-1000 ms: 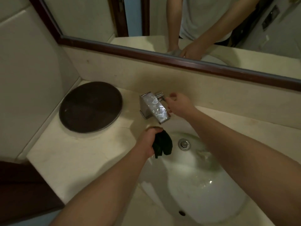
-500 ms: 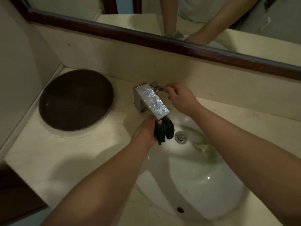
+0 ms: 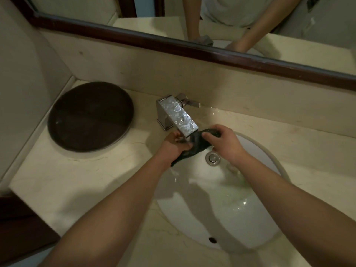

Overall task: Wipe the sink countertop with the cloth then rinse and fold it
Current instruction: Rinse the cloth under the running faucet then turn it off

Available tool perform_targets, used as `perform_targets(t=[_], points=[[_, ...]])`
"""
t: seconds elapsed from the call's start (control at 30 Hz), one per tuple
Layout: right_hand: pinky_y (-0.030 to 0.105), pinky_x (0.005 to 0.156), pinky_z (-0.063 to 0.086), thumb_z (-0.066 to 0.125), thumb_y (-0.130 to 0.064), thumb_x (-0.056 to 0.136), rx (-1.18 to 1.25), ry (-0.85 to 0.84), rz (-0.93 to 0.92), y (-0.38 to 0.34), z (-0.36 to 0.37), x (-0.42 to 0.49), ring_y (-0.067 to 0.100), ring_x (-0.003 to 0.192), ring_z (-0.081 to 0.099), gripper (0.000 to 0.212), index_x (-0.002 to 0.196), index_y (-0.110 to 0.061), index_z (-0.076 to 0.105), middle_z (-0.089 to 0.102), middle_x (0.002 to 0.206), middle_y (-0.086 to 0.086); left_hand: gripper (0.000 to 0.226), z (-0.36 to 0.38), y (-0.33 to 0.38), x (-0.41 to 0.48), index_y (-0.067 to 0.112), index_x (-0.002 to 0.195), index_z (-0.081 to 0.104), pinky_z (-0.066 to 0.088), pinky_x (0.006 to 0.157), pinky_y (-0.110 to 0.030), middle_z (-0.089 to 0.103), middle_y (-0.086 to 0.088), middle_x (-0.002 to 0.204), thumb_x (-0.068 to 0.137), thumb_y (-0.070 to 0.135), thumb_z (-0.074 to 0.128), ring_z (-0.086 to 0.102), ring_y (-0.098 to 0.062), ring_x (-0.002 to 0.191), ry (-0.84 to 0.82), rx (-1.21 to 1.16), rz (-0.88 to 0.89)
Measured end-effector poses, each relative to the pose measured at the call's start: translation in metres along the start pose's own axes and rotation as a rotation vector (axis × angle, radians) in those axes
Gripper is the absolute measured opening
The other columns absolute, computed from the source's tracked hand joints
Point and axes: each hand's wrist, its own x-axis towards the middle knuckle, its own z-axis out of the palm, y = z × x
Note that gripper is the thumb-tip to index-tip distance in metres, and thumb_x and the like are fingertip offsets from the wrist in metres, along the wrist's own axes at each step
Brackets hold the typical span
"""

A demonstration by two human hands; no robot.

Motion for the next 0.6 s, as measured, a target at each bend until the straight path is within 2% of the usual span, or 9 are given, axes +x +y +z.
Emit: perform_targets(t=[0.07, 0.13, 0.23, 0.3, 0.37, 0.43, 0.53, 0.6], points=[[0.029, 0.058, 0.051, 0.071, -0.022, 0.084, -0.078, -0.059, -0.057, -0.008, -0.002, -0.002, 0.019, 0.063, 0.059, 0.011, 0.091, -0.014, 0.069, 0.068, 0.078, 0.005, 0.043, -0.007, 0.000, -0.005, 0.000, 0.112, 0.062, 0.055, 0.069, -0.025, 0.068, -0.013, 0.094, 0.071, -0.007, 0.074, 0.065, -0.025, 0.084, -0.073, 0.084, 0.094], [0.028, 0.064, 0.051, 0.073, -0.023, 0.081, -0.165, -0.088, -0.123, -0.012, -0.002, -0.004, 0.014, 0.068, 0.062, 0.007, 0.085, -0.019, 0.069, 0.068, 0.080, 0.001, 0.034, -0.012, 0.005, -0.009, 0.002, 0.106, 0.067, 0.052, 0.058, -0.024, 0.069, -0.008, 0.083, 0.073, -0.002, 0.076, 0.066, -0.023, 0.075, -0.133, 0.179, 0.110], [0.024, 0.058, 0.039, 0.075, -0.031, 0.078, -0.333, -0.051, -0.171, -0.013, -0.001, -0.006, 0.008, 0.067, 0.050, 0.021, 0.078, -0.018, 0.059, 0.054, 0.077, -0.004, 0.028, -0.016, 0.010, -0.014, 0.010, 0.103, 0.069, 0.051, 0.066, -0.023, 0.071, -0.004, 0.085, 0.076, 0.007, 0.077, 0.068, -0.019, 0.079, -0.189, 0.207, 0.122], [0.025, 0.051, 0.032, 0.075, -0.034, 0.079, -0.367, -0.013, -0.156, -0.015, -0.002, -0.009, 0.011, 0.060, 0.044, 0.030, 0.074, -0.016, 0.052, 0.049, 0.069, -0.004, 0.029, -0.018, 0.012, -0.017, 0.011, 0.107, 0.067, 0.054, 0.075, -0.027, 0.072, -0.008, 0.094, 0.079, 0.008, 0.075, 0.068, -0.023, 0.086, -0.196, 0.170, 0.131], [0.018, 0.045, 0.036, 0.072, -0.032, 0.082, -0.296, -0.022, -0.113, -0.015, -0.003, -0.013, 0.013, 0.056, 0.048, 0.029, 0.073, -0.016, 0.049, 0.051, 0.066, -0.001, 0.031, -0.020, 0.011, -0.017, 0.014, 0.112, 0.066, 0.054, 0.087, -0.037, 0.071, -0.009, 0.104, 0.081, 0.013, 0.073, 0.068, -0.027, 0.095, -0.214, 0.102, 0.128], [0.016, 0.042, 0.042, 0.070, -0.029, 0.086, -0.186, -0.013, -0.049, -0.013, -0.003, -0.018, 0.015, 0.057, 0.055, 0.024, 0.076, -0.018, 0.050, 0.056, 0.071, 0.003, 0.028, -0.023, 0.011, -0.017, 0.021, 0.109, 0.066, 0.053, 0.090, -0.041, 0.071, -0.008, 0.107, 0.082, 0.017, 0.071, 0.067, -0.027, 0.100, -0.216, 0.047, 0.117], [0.024, 0.050, 0.051, 0.067, -0.033, 0.087, -0.085, 0.020, 0.017, -0.006, -0.002, -0.025, 0.019, 0.065, 0.063, 0.021, 0.087, -0.015, 0.058, 0.063, 0.080, 0.006, 0.029, -0.024, 0.011, -0.017, 0.023, 0.108, 0.068, 0.054, 0.080, -0.040, 0.072, -0.006, 0.105, 0.079, 0.027, 0.072, 0.067, -0.029, 0.102, -0.195, -0.026, 0.111], [0.022, 0.060, 0.053, 0.065, -0.033, 0.088, -0.033, 0.004, 0.029, 0.002, -0.003, -0.027, 0.016, 0.072, 0.065, 0.022, 0.093, -0.011, 0.064, 0.066, 0.083, 0.005, 0.022, -0.019, 0.011, -0.019, 0.026, 0.102, 0.071, 0.052, 0.081, -0.040, 0.073, -0.005, 0.103, 0.080, 0.025, 0.072, 0.066, -0.031, 0.102, -0.164, -0.074, 0.084]])
